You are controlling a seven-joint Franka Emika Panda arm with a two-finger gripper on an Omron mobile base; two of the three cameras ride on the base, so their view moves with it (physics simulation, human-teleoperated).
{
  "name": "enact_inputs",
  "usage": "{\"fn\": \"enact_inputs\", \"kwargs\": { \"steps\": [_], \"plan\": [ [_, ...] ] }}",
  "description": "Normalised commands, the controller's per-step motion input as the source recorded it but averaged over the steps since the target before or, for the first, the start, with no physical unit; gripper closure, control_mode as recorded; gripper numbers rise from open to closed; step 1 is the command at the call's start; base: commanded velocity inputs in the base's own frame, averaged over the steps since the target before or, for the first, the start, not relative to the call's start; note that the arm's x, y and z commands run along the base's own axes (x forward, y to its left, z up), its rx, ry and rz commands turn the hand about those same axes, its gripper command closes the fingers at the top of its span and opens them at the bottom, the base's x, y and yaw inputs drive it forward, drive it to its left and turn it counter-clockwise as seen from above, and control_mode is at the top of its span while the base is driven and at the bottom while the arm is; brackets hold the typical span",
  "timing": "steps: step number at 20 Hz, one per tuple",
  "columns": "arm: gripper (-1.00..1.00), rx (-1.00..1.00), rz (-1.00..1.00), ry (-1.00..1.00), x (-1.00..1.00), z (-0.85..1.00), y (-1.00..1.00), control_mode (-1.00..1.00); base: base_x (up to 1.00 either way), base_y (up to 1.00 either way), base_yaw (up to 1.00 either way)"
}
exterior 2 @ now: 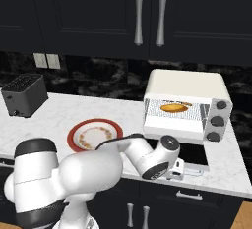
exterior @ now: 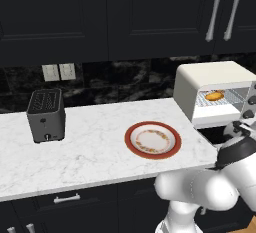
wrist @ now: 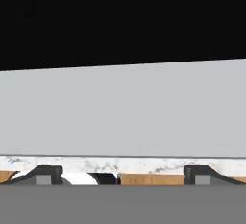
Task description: Pick up the kebab skewer and baguette bread, and place them inside the toaster oven. Close the toaster oven door and start by setting the timer.
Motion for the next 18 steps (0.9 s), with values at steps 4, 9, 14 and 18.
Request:
{"fn": "enact_inputs", "kwargs": {
  "steps": [4, 9, 14, 18],
  "plan": [
    [-1.0, 0.0, 0.0, -0.05, 0.16, -0.27, 0.0, -1.0, 0.0, 0.0, 0.0],
    [-1.0, -0.01, 0.0, -0.05, 0.16, -0.38, 0.0, -1.0, 0.0, 0.0, 0.0],
    [-1.0, -0.01, 0.0, -0.05, 0.28, -0.14, 0.0, -1.0, 0.0, 0.0, 0.0],
    [-1.0, -0.02, 0.0, -0.02, 0.19, -0.2, 0.0, -1.0, 0.0, 0.0, 0.0]
  ]
}}
